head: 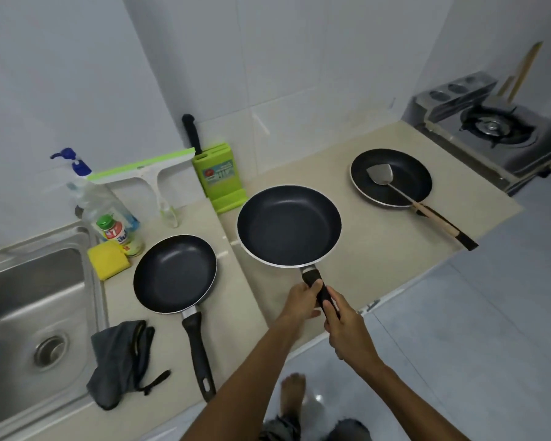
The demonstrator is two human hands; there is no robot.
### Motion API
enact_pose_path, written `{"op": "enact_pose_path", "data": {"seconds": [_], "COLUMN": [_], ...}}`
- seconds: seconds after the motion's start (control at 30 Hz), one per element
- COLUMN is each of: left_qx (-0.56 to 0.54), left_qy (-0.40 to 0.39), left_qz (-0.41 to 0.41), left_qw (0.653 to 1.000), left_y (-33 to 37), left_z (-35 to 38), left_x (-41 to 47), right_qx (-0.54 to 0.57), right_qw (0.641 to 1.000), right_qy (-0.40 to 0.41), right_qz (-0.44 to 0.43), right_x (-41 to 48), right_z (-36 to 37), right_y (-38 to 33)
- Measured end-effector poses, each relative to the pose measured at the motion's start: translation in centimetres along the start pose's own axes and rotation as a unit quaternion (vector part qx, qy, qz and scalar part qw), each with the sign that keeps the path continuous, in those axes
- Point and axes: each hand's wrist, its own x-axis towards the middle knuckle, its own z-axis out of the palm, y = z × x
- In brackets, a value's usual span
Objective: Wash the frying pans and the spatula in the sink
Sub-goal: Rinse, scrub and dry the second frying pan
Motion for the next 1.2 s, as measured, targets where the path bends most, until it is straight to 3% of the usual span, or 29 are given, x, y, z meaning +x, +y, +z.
{"op": "enact_pose_path", "data": {"seconds": [0.57,1.1,1.2], "left_qx": [-0.056,-0.01,-0.003], "left_qy": [0.079,0.08,0.082], "left_qz": [-0.03,-0.049,-0.061], "left_qw": [0.995,0.996,0.995], "left_y": [1.5,0.4,-0.4], "left_z": [9.7,7.2,6.9], "left_x": [6.9,8.7,8.8], "right_qx": [-0.042,-0.029,-0.046], "right_qw": [0.996,0.993,0.988], "right_qy": [-0.085,-0.11,-0.146], "right_qz": [0.001,0.005,0.026], "right_x": [9.0,10.7,10.6], "right_z": [-8.3,-5.7,-5.5], "right_y": [6.3,8.3,8.8]}}
